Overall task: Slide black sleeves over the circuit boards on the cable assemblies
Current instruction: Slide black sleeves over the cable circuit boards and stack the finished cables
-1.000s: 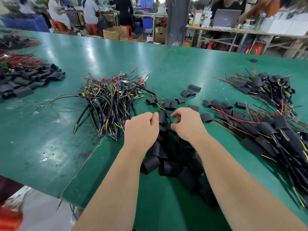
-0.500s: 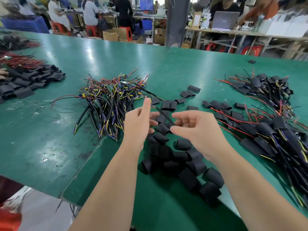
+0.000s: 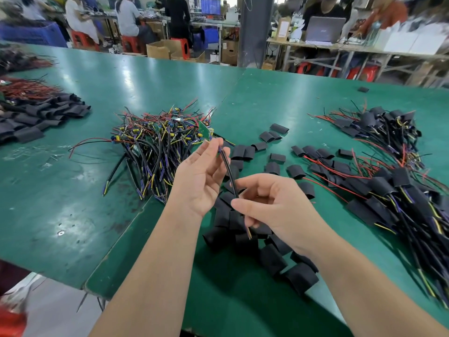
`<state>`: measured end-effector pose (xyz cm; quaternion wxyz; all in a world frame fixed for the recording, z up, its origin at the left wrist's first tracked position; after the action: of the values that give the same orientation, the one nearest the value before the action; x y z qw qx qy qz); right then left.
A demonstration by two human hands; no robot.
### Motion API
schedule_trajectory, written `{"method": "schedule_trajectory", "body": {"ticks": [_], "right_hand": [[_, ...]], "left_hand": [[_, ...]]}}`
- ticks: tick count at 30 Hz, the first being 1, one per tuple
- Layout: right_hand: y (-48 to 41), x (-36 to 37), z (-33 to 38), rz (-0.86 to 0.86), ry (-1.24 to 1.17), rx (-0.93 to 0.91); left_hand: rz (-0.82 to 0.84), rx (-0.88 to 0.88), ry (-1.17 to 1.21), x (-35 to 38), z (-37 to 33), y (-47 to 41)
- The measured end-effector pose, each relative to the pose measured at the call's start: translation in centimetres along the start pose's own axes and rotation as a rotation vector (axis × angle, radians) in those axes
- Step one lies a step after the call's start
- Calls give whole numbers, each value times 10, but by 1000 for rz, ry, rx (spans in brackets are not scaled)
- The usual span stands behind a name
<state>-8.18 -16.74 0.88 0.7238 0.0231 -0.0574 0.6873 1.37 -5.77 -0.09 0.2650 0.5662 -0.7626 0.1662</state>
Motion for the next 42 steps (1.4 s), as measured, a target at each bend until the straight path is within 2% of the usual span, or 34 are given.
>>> {"method": "schedule_trajectory", "body": {"ticks": [5,7,9,11,14,16,18,22,25,28,31,33,35,37,39,42], "right_hand": [[0,9,-2,85,4,56],[-1,2,-3,63,117,47],[-6,-20,-3,-87,395,-9],[-11,-51,2,-312,623,-57],[-17,-91,1,-505,828,9],[-22,-106,-5,-523,932,132],[-27,-104,-7,-504,1007,136],[-50,-63,-10,-242,1058,-78],[-75,-32,-23,-115,1149,-41],[-93,-15,-36,-150,1182,54],[-102,-7,-36,-228,1180,47],[-105,-8,-36,-259,1022,53],[-102,-11,-34,-298,831,40],[-96,-17,-31,-341,768,33],[-92,-23,-29,-346,827,82],[-87,-28,-27,-326,938,180]], "left_hand": [[36,-59,40,6,2,1],[33,-78,44,5,0,0],[53,-121,54,1,-4,-1],[92,-140,23,-3,-8,-2],[76,-103,-175,-10,-8,-4],[36,-73,-368,-13,-3,-5],[-13,-52,-566,-16,2,-5],[-118,-68,-769,-24,9,-9],[-185,-54,-871,-29,11,-13],[-236,11,-994,-34,13,-17],[-282,143,-1301,-34,8,-17],[-259,234,-1575,-32,7,-14],[-195,291,-1750,-29,9,-12],[-134,280,-1835,-27,12,-12],[-105,268,-1872,-26,12,-12],[-188,298,-1803,-24,7,-9]]}}
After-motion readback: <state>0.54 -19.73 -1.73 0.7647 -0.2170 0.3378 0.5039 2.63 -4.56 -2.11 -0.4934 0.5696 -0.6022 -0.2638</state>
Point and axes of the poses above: each hand's wrist, its own y-axis away from the middle knuckle, its own x-axis out of the palm, z = x × y, the point moved 4 cm from there along -y, towards the middle knuckle, and after that the axes turned 14 degrees about -y, right-handed, at the moved point
